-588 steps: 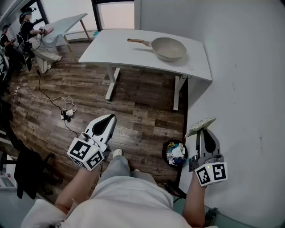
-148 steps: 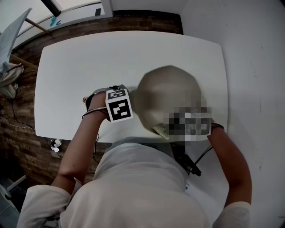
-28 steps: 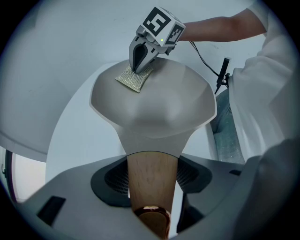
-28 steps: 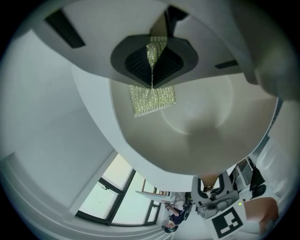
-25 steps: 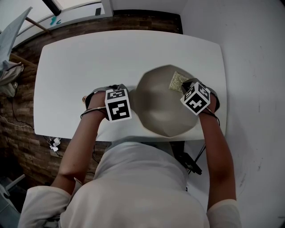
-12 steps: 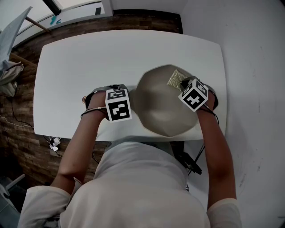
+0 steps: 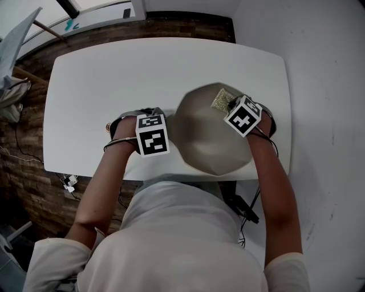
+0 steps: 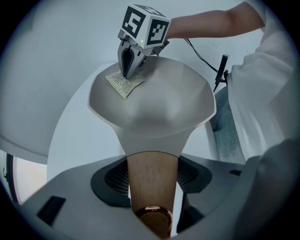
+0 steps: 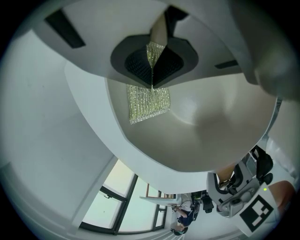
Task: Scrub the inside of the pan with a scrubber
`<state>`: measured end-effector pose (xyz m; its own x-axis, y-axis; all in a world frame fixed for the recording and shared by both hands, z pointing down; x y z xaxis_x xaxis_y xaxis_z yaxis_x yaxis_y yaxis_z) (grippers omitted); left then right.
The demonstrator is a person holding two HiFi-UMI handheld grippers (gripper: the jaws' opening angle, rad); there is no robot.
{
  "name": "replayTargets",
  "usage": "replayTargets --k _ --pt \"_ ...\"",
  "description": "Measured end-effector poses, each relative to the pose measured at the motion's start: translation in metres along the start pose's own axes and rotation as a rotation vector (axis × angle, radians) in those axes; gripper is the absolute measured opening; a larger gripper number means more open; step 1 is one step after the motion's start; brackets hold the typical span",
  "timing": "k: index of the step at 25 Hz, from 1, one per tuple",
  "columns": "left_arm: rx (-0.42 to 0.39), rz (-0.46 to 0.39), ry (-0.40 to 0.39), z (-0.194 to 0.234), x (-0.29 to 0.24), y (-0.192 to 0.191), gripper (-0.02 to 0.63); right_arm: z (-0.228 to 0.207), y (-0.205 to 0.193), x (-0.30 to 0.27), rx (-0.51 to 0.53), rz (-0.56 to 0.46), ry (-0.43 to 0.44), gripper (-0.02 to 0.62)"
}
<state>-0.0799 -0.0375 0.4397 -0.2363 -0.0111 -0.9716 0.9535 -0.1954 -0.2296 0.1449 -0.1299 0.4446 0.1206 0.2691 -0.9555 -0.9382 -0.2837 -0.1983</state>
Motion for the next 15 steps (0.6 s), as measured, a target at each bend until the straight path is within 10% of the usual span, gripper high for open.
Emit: replayTargets --k 15 --pt "-0.025 0.003 0.008 0.0 0.0 0.0 0.27 -0.005 0.023 -0.008 -0.047 -0.018 0.037 0.025"
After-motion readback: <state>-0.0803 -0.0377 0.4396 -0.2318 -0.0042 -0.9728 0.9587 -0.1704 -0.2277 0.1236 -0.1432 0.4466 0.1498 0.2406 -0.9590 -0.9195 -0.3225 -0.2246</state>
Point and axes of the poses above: the fingertips, and each gripper's own axes: x backward along the fingers, z to its left, y out of its top, the point moved 9 cm from there along x, backward along the fingers, and after that the axes turned 4 degrees about x, right-handed, at the moved point
